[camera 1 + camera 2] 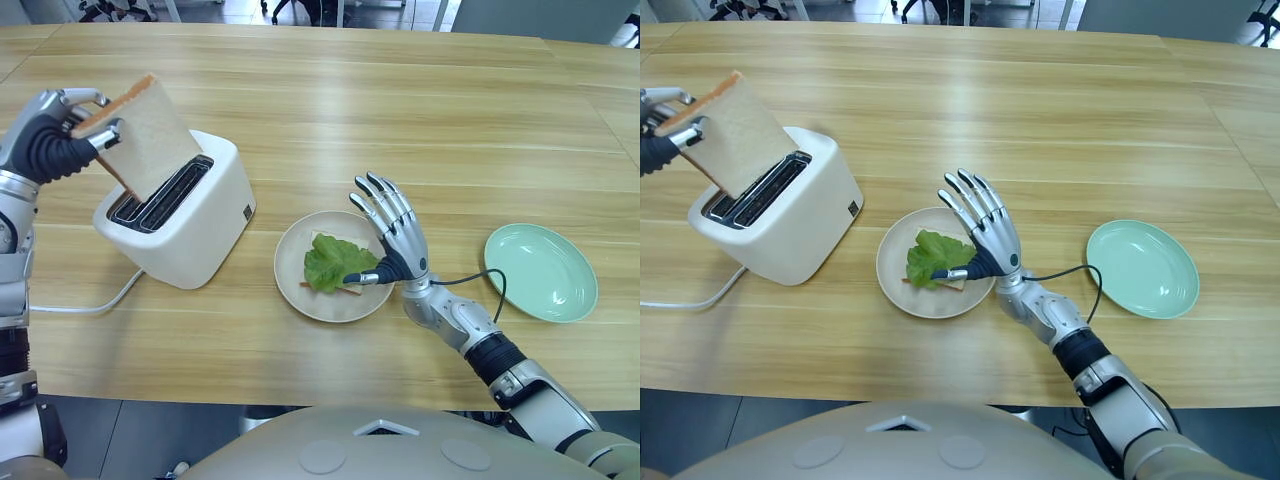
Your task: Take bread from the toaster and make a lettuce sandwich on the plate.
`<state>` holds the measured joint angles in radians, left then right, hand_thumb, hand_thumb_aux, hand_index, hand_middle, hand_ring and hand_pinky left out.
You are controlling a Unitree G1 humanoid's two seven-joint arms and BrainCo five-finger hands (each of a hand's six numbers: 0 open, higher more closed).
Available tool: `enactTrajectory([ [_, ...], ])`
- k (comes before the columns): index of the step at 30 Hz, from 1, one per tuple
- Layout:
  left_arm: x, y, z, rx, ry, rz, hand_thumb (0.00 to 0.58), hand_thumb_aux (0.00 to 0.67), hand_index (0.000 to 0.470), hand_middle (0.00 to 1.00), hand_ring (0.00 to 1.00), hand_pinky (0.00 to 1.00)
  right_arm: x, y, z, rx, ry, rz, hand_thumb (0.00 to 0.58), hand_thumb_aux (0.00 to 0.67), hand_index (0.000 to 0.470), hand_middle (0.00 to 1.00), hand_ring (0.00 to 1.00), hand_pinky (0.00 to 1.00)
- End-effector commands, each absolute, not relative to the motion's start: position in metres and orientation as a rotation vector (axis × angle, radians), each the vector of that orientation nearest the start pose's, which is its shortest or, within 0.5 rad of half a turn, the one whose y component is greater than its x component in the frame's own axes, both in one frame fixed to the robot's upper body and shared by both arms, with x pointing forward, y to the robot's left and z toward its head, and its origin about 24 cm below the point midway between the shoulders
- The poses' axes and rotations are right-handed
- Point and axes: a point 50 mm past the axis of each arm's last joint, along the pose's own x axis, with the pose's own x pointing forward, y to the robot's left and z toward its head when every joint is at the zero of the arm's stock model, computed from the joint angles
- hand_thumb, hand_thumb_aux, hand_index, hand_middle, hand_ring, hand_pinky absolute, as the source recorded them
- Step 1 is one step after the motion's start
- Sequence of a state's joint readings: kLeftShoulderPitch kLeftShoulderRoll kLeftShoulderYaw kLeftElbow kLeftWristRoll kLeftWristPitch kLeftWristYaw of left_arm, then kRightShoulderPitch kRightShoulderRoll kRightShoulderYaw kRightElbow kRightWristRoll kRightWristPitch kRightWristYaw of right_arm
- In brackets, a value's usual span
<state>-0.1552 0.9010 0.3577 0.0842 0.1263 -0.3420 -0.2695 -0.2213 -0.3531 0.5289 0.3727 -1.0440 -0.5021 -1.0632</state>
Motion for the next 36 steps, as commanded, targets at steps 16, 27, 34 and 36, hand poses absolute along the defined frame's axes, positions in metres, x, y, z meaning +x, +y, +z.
enactTrajectory([
  [16,0.287,0.221,0.213,0.758,-0.548,-0.576,0.580,0.670,0.460,1.00,1.00,1.00,0.242,-0.164,0.048,-0.965,-0.870,-0.169,0.000,0.000,0.000,0.00,0.00,0.00],
  [27,0.317,0.132,0.129,0.721,-0.328,-1.094,0.580,0.670,0.460,1.00,1.00,1.00,0.226,-0.173,0.045,-1.022,-0.864,-0.156,0.000,0.000,0.000,0.00,0.00,0.00],
  [34,0.324,0.113,0.086,0.728,-0.168,-1.270,0.580,0.670,0.460,1.00,1.00,1.00,0.205,-0.146,0.032,-1.089,-0.916,-0.001,0.000,0.000,0.000,0.00,0.00,0.00],
  [36,0.328,0.109,0.078,0.734,-0.128,-1.287,0.580,0.670,0.460,1.00,1.00,1.00,0.200,-0.140,0.026,-1.109,-0.925,0.045,0.000,0.000,0.000,0.00,0.00,0.00],
])
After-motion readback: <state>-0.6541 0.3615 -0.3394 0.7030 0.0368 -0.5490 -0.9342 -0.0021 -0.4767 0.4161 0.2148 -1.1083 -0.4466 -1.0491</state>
